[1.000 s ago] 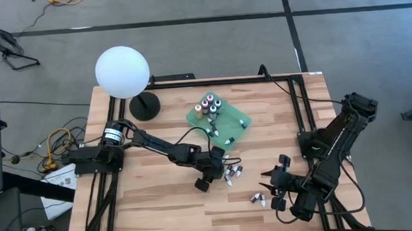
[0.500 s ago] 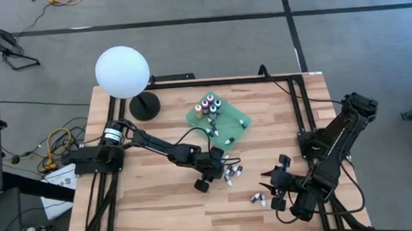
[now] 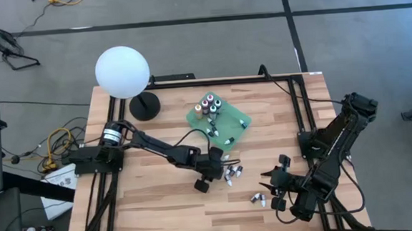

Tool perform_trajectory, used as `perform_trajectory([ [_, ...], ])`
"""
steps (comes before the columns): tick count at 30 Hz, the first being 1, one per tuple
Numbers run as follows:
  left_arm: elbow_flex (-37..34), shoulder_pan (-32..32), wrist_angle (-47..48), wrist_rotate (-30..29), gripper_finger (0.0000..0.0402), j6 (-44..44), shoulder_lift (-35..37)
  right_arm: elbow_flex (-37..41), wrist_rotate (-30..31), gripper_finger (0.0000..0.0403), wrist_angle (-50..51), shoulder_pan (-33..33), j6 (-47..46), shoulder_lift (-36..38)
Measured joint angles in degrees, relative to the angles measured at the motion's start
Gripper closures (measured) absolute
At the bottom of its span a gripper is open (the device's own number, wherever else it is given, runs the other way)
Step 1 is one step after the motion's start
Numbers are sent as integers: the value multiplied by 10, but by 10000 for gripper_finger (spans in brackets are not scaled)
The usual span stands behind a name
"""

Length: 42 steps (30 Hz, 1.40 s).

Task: Pick & Place food coloring
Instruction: Put the small black food coloring bottle into the green bin

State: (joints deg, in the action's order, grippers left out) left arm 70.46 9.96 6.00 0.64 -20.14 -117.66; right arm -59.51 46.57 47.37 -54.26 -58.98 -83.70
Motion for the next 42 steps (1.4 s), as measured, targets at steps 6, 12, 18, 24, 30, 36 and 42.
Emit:
perform_trajectory([
  [6,-3,16,20,-83,324,0,31,0,0,270,-1,0,3,0],
  [12,-1,37,16,-236,324,-30,75,0,0,270,-2,0,4,0],
  [18,-1,35,-14,-375,324,-77,86,0,0,270,-3,0,5,0],
  [24,0,-1,-31,-381,324,-75,86,0,0,270,-3,0,5,0],
  [30,0,-46,-28,-337,323,-54,86,0,0,270,-5,0,5,0],
  [36,0,-66,-25,-315,323,-50,86,0,0,270,-5,0,5,0],
  [42,0,-72,-23,-309,303,-49,86,0,0,270,-5,0,5,0],
])
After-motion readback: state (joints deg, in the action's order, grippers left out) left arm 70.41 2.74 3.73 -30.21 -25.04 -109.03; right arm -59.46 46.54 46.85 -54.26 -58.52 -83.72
